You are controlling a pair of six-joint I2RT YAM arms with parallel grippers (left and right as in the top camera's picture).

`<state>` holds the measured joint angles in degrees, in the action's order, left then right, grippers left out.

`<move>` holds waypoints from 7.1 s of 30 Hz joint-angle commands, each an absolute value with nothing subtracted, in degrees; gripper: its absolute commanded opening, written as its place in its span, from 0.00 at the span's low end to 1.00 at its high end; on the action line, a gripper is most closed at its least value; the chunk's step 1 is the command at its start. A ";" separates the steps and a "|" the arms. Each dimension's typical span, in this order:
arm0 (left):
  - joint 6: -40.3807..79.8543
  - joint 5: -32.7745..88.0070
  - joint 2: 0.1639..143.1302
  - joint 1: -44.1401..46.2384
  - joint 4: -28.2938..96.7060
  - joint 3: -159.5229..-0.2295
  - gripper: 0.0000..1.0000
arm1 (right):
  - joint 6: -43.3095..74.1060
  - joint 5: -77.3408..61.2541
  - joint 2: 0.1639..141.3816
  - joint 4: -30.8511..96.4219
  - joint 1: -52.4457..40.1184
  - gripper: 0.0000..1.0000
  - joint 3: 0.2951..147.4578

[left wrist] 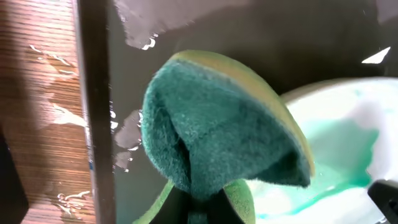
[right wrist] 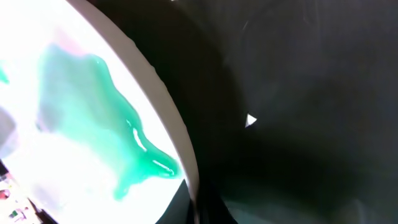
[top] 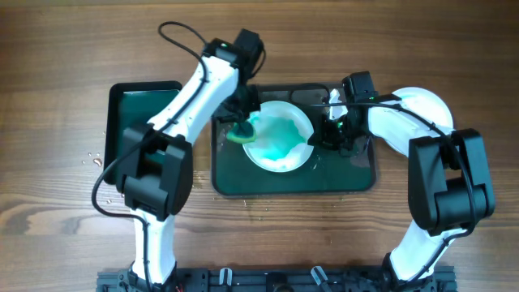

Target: Clean dirty plates on tray and stack at the side

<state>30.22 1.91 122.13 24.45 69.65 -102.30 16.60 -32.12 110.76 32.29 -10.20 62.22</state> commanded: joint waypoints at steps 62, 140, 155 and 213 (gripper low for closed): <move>27.44 -0.47 121.78 24.12 67.11 -102.98 0.04 | 13.23 84.66 70.50 44.53 -48.38 0.04 62.02; 9.56 -2.46 110.00 -3.49 76.25 -98.61 0.04 | 10.46 -25.12 84.16 37.10 17.28 0.97 60.10; 9.41 -2.44 110.02 -5.91 60.60 -81.82 0.43 | 10.52 -25.76 84.16 39.75 16.78 0.98 60.10; 9.39 3.18 102.96 -5.91 67.07 -85.73 1.00 | -22.50 -60.10 47.03 51.00 16.78 0.99 59.48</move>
